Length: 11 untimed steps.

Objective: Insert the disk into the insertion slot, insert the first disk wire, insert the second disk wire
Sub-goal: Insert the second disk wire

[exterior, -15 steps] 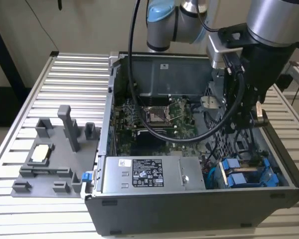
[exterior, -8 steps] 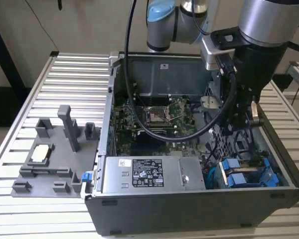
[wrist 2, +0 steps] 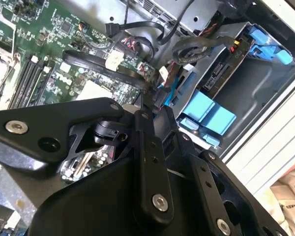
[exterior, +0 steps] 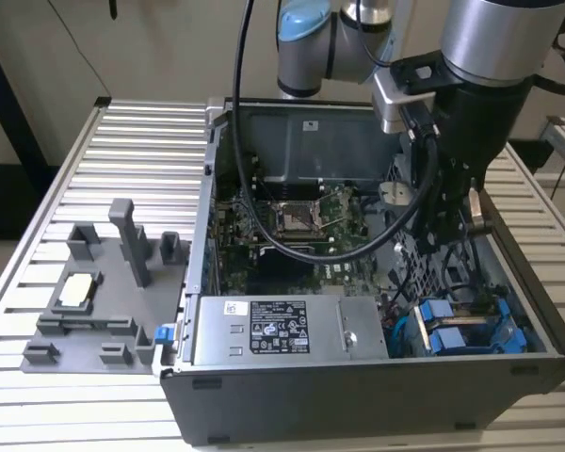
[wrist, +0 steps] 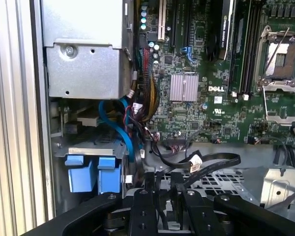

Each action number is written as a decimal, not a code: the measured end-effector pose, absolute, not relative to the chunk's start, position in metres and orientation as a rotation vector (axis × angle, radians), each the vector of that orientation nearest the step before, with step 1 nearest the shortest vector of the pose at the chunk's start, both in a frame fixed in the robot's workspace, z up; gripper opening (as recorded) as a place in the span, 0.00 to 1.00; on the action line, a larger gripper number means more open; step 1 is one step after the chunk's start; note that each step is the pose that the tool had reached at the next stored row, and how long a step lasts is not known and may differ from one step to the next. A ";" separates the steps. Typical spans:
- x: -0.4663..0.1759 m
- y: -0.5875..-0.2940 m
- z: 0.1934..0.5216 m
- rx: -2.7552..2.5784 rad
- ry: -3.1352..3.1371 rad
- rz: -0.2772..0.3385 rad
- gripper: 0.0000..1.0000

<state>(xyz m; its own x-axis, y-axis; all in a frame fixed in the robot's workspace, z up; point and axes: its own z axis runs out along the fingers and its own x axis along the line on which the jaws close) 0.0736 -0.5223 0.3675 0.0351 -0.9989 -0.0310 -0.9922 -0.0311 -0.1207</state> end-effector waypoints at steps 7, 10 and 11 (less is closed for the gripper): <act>0.076 -0.522 0.368 -2.191 2.100 -0.098 0.28; 0.078 -0.522 0.368 -2.198 2.095 -0.100 0.28; 0.078 -0.522 0.367 -2.200 2.094 -0.102 0.28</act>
<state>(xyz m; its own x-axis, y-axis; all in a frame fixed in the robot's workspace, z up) 0.0775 -0.5222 0.3673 0.0505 -0.9985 -0.0223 -0.9916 -0.0474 -0.1204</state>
